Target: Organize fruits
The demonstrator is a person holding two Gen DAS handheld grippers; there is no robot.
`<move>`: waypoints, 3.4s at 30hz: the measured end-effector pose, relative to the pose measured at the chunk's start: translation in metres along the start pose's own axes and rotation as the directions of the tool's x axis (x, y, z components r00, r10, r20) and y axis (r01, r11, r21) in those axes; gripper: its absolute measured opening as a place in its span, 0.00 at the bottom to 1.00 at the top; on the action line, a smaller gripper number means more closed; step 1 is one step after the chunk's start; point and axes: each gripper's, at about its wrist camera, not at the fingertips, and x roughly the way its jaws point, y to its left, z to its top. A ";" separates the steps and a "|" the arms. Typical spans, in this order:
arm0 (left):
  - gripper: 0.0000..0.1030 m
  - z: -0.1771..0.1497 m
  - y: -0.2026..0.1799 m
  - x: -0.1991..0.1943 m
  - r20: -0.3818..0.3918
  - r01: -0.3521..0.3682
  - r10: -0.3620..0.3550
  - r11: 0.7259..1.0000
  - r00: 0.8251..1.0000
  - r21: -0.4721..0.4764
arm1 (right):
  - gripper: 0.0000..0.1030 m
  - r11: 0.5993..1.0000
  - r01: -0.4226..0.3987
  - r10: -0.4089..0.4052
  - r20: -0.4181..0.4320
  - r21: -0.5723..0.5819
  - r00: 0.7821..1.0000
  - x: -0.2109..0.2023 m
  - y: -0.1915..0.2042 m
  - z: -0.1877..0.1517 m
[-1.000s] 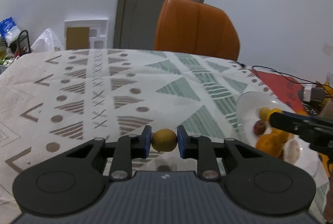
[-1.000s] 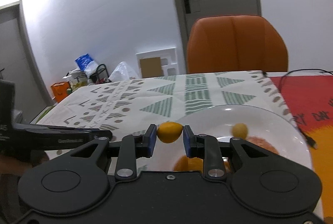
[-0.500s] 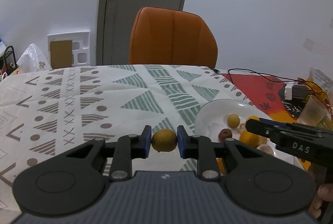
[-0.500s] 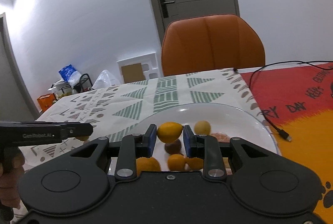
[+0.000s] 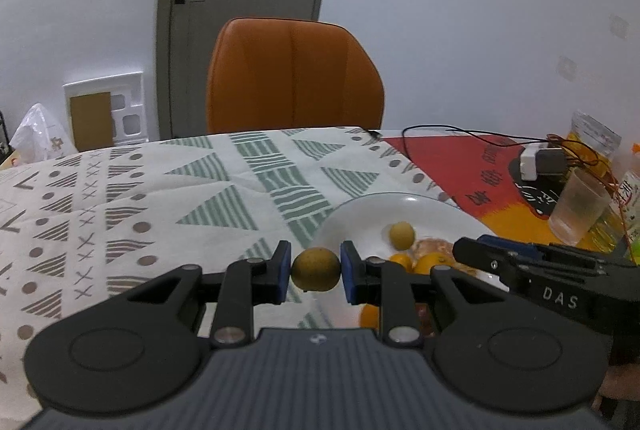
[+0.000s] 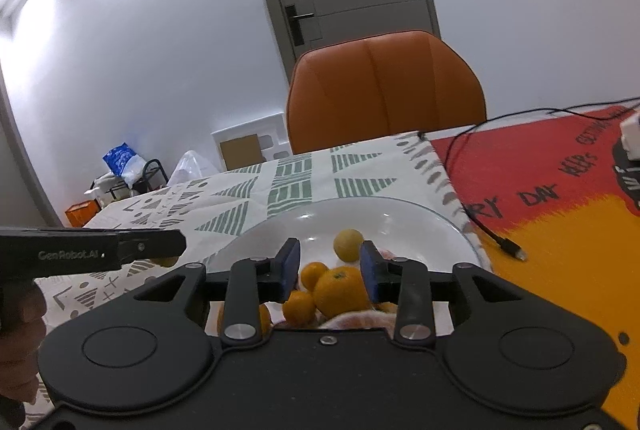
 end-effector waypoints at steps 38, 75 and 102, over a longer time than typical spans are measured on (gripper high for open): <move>0.84 -0.006 -0.004 -0.065 0.027 -0.148 0.147 0.989 0.989 0.017 | 0.71 0.998 -0.018 0.014 0.064 0.052 0.998 -0.061 0.011 -0.016; 1.00 -0.051 0.025 -0.187 0.031 -0.313 0.316 0.947 0.948 -0.074 | 1.00 0.994 -0.102 0.104 0.061 -0.038 0.993 -0.127 0.077 -0.024; 1.00 -0.096 0.044 -0.235 0.016 -0.373 0.381 0.914 0.925 -0.159 | 1.00 0.991 -0.076 0.078 0.023 -0.107 0.997 -0.152 0.099 -0.048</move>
